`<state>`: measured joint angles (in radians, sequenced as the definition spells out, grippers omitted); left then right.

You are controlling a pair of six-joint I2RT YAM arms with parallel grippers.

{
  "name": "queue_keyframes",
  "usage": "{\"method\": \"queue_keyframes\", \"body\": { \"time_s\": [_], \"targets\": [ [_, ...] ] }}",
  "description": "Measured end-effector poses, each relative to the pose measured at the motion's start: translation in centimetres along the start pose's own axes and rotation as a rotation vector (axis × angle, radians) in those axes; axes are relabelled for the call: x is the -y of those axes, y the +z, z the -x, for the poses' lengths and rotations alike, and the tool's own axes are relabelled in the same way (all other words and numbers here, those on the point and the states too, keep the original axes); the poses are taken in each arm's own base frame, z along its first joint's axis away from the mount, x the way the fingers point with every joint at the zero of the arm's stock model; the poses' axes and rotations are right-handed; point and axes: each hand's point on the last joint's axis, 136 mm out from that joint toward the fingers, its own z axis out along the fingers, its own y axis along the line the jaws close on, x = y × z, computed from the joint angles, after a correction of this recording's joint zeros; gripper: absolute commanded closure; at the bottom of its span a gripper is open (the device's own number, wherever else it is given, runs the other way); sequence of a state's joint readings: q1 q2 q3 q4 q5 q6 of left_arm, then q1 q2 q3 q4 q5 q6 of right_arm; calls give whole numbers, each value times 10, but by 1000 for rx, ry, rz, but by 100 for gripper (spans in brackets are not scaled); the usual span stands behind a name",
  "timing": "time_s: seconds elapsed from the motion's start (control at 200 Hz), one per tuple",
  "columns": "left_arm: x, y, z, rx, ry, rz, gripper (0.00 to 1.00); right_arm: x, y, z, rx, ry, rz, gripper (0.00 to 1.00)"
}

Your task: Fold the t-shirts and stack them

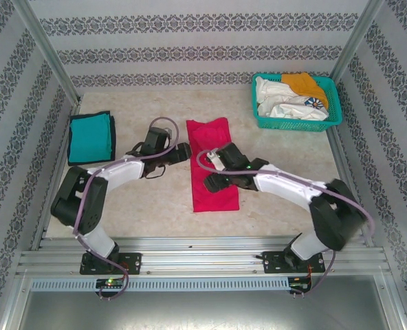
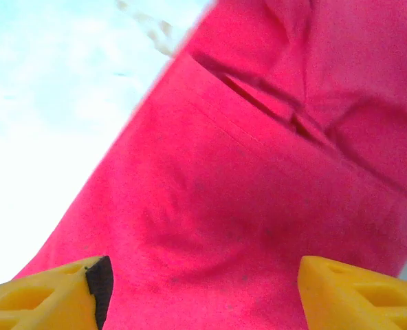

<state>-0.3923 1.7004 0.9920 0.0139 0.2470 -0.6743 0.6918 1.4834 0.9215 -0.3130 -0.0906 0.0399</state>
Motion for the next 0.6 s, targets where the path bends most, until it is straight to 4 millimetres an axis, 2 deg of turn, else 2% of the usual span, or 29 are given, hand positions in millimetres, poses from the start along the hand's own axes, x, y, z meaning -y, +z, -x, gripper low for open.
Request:
{"method": "queue_keyframes", "body": {
  "time_s": [0.14,0.265,0.4,0.604],
  "targets": [
    [10,25,11,-58,-32,8,46,-14,-29,6,81,-211,51,23],
    [15,50,17,-105,-46,8,60,-26,-43,1,103,-362,83,23],
    [15,74,20,-145,-53,21,62,-35,-49,-9,90,-456,110,23],
    [13,95,26,-172,-55,52,63,-46,-48,-28,50,-571,151,23]
  ]
}}
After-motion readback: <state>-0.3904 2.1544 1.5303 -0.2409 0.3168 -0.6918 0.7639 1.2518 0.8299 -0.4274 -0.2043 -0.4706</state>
